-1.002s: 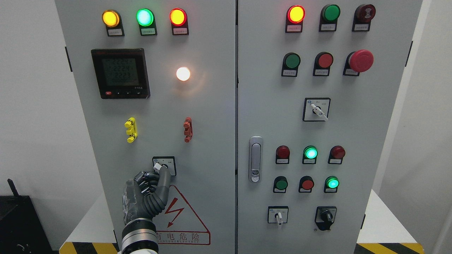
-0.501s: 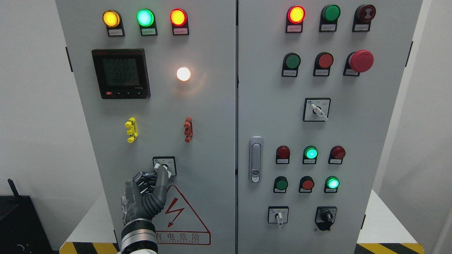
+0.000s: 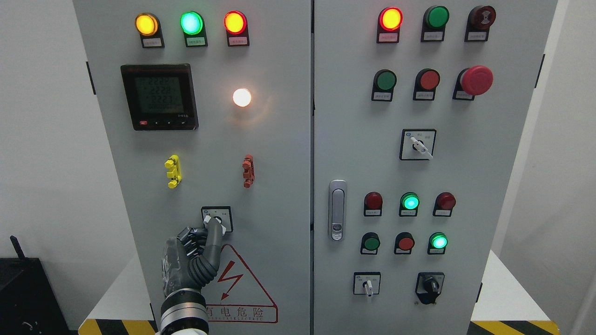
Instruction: Turn on light switch 1
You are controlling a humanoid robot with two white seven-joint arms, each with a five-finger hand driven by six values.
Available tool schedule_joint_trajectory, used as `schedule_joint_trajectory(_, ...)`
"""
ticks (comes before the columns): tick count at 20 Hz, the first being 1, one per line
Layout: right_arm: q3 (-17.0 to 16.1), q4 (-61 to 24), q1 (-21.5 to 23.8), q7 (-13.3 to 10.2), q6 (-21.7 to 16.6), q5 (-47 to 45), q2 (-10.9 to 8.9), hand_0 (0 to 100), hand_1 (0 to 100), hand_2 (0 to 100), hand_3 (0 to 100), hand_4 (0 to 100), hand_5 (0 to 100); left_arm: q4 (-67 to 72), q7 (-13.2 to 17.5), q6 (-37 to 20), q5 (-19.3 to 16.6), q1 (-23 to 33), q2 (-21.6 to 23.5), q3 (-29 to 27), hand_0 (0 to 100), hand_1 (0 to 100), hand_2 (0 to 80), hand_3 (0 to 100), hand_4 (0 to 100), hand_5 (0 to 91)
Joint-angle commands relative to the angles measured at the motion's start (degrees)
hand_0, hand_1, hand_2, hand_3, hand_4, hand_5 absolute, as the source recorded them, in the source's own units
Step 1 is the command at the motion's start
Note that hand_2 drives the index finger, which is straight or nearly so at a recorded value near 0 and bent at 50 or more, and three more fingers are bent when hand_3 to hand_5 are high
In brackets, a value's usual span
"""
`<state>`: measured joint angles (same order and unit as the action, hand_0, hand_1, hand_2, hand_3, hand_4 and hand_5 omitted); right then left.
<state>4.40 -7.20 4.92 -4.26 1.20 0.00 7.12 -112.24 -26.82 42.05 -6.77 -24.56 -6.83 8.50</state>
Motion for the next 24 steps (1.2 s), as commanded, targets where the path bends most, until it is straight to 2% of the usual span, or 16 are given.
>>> schedule_joint_trajectory(1, 0.0, 0.0, 0.0, 0.0, 0.0, -1.4, 0.0, 0, 0, 0, 0, 0, 0, -0.1, 0.1, -0.6, 0.0, 0.0, 0.0, 0.0, 48, 47, 63.5, 84, 92, 88.0)
schedule_joint_trajectory(6, 0.0, 0.0, 0.0, 0.0, 0.0, -1.4, 0.0, 0, 0, 0, 0, 0, 0, -0.3, 0.0, -0.6, 0.0, 0.0, 0.0, 0.0, 39, 46, 64.4, 85, 92, 88.0)
schedule_joint_trajectory(15, 0.0, 0.0, 0.0, 0.0, 0.0, -1.4, 0.0, 0, 0, 0, 0, 0, 0, -0.3, 0.0, -0.7, 0.0, 0.2, 0.0, 0.0, 36, 46, 65.2, 86, 92, 88.0)
schedule_joint_trajectory(24, 0.0, 0.0, 0.0, 0.0, 0.0, -1.4, 0.0, 0, 0, 0, 0, 0, 0, -0.6, 0.0, -1.2, 0.0, 1.5, 0.1, -0.1, 23, 43, 65.7, 87, 92, 88.0)
